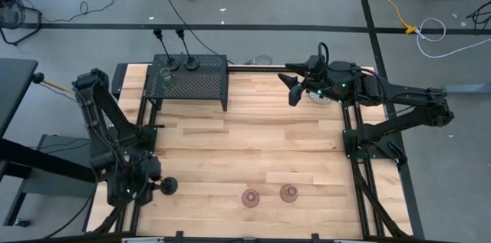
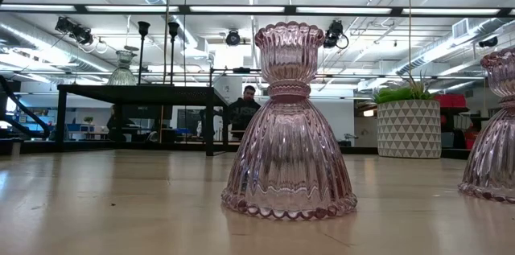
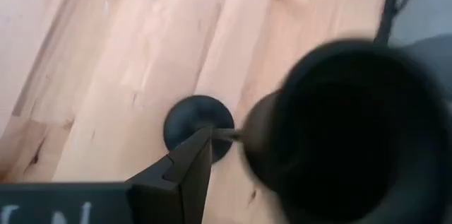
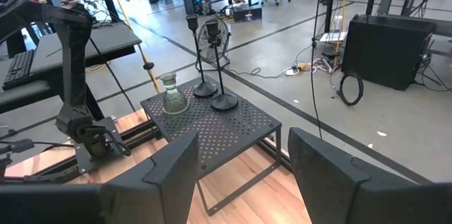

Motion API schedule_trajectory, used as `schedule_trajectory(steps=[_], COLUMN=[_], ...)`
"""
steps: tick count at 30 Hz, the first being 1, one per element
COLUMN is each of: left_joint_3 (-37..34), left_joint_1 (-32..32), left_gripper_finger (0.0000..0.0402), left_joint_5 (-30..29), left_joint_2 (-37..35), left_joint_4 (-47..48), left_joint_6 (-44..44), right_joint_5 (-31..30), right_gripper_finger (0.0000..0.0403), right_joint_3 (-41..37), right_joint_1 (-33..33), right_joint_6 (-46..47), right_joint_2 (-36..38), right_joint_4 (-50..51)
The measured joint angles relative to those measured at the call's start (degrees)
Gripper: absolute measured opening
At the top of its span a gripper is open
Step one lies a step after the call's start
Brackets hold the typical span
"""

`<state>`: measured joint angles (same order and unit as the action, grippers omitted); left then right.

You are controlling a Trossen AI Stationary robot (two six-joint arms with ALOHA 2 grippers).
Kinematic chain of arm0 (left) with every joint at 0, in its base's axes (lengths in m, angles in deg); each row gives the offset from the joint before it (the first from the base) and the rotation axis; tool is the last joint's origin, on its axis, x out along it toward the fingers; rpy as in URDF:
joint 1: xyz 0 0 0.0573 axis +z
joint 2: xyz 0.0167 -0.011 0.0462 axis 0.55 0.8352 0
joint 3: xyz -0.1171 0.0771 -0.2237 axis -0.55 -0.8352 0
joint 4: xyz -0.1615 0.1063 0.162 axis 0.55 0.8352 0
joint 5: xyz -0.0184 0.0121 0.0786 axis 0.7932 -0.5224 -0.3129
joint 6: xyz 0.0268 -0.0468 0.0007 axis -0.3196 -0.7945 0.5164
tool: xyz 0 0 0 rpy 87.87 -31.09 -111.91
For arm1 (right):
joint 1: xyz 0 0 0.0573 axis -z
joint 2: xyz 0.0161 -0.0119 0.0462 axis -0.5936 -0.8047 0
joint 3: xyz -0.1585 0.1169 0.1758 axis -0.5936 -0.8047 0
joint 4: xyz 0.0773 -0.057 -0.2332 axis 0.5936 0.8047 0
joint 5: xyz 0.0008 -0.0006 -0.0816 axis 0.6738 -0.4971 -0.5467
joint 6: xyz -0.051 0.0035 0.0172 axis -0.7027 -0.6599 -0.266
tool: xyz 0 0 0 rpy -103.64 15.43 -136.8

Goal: Pick & Place candle stick holders
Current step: Put the black candle holder on the shelf aligned with the other black candle holders

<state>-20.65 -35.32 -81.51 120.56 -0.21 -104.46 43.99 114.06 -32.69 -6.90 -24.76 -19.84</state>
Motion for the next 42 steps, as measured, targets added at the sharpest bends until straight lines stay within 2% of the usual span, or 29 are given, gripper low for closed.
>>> schedule_trajectory(steps=[6,9,12,17,19,25,36,42], left_joint_3=[-0.02,-0.02,-0.02,-0.02,-0.02,-0.13,-0.13,-0.13], left_joint_1=[0.02,0.02,0.02,0.02,0.02,0.02,0.03,0.02], left_gripper_finger=[0.0174,0.0157,0.0118,0.0027,0.0011,0.0008,0.0001,0.0011], left_joint_5=[-1.63,-1.76,-2.83,-4.34,-4.71,-6.87,-7.47,1.31], left_joint_2=[0.08,0.08,0.08,0.07,0.06,0.06,0.04,0.04], left_joint_4=[-0.02,-0.04,0.04,0.0,0.05,0.03,-0.1,-0.05], left_joint_6=[-1.77,-1.87,-2.33,-2.29,-2.29,-2.78,-3.18,-2.51], right_joint_5=[-0.07,-0.09,-0.09,-0.09,-0.11,-0.11,-0.1,-0.09], right_gripper_finger=[0.022,0.022,0.022,0.022,0.022,0.022,0.022,0.022], right_joint_3=[0.0,0.0,0.0,0.0,0.0,0.0,0.0,0.0], right_joint_1=[0.0,0.0,0.0,0.0,0.0,0.0,-0.01,-0.02], right_joint_6=[-1.0,-1.0,-1.02,-1.14,-1.22,-1.22,-1.48,-1.69], right_joint_2=[0.0,0.0,0.0,0.0,0.0,0.0,0.0,0.0], right_joint_4=[-0.02,-0.04,-0.04,-0.04,-0.04,-0.07,-0.04,-0.04])
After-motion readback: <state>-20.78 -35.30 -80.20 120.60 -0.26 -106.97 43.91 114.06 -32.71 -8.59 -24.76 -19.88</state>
